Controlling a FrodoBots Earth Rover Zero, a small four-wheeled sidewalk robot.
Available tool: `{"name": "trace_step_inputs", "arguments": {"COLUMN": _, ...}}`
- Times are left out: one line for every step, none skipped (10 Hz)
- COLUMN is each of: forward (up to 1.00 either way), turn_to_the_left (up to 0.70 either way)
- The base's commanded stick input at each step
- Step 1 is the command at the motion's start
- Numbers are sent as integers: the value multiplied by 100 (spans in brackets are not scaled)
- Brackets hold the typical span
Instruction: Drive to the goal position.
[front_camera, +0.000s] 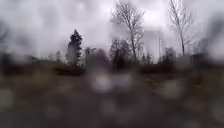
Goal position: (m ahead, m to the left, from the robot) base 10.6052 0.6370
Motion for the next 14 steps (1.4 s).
{"name": "trace_step_inputs", "arguments": {"forward": 100, "turn_to_the_left": 0}}
{"name": "trace_step_inputs", "arguments": {"forward": 100, "turn_to_the_left": 0}}
{"name": "trace_step_inputs", "arguments": {"forward": 100, "turn_to_the_left": 0}}
{"name": "trace_step_inputs", "arguments": {"forward": 100, "turn_to_the_left": 0}}
{"name": "trace_step_inputs", "arguments": {"forward": 100, "turn_to_the_left": 0}}
{"name": "trace_step_inputs", "arguments": {"forward": 100, "turn_to_the_left": 0}}
{"name": "trace_step_inputs", "arguments": {"forward": 100, "turn_to_the_left": 0}}
{"name": "trace_step_inputs", "arguments": {"forward": 100, "turn_to_the_left": 0}}
{"name": "trace_step_inputs", "arguments": {"forward": 100, "turn_to_the_left": 2}}
{"name": "trace_step_inputs", "arguments": {"forward": 100, "turn_to_the_left": 12}}
{"name": "trace_step_inputs", "arguments": {"forward": 100, "turn_to_the_left": 40}}
{"name": "trace_step_inputs", "arguments": {"forward": 100, "turn_to_the_left": 40}}
{"name": "trace_step_inputs", "arguments": {"forward": 100, "turn_to_the_left": 40}}
{"name": "trace_step_inputs", "arguments": {"forward": 100, "turn_to_the_left": 36}}
